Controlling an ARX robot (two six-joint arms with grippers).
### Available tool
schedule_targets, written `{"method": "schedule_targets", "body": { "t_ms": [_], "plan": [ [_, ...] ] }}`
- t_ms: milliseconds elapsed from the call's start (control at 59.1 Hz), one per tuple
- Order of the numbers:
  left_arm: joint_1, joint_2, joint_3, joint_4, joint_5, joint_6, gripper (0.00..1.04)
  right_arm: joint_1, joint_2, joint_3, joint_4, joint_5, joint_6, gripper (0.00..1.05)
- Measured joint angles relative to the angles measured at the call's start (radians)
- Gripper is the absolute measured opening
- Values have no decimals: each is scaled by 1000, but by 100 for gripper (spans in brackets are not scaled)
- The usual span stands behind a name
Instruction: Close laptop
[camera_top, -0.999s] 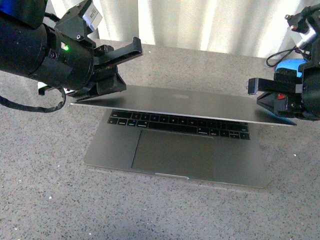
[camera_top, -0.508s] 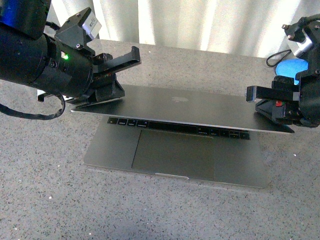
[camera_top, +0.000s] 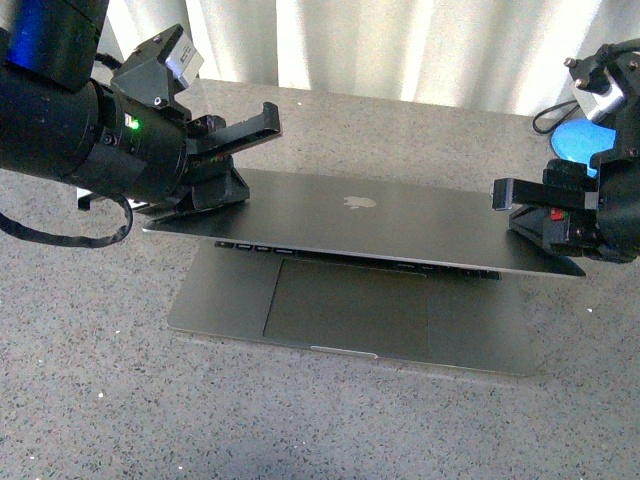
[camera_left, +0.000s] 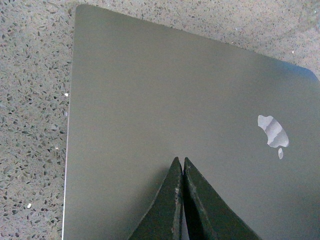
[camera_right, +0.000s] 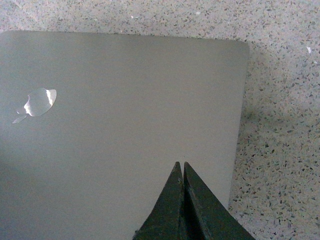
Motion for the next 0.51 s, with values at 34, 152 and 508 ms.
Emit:
{"method": "schedule_targets", "body": {
  "t_ms": [34,152,508],
  "plan": [
    [-2,3,-1,2,0,-2,4,0,2,-3,4,-2,1,1],
    [-6,10,-3,8,0,-8,4,-2,8,-13,13,-3,5,1],
    [-14,34,-15,27,0,-21,4,-6,26,-34,34,-6,8,1]
  ]
}}
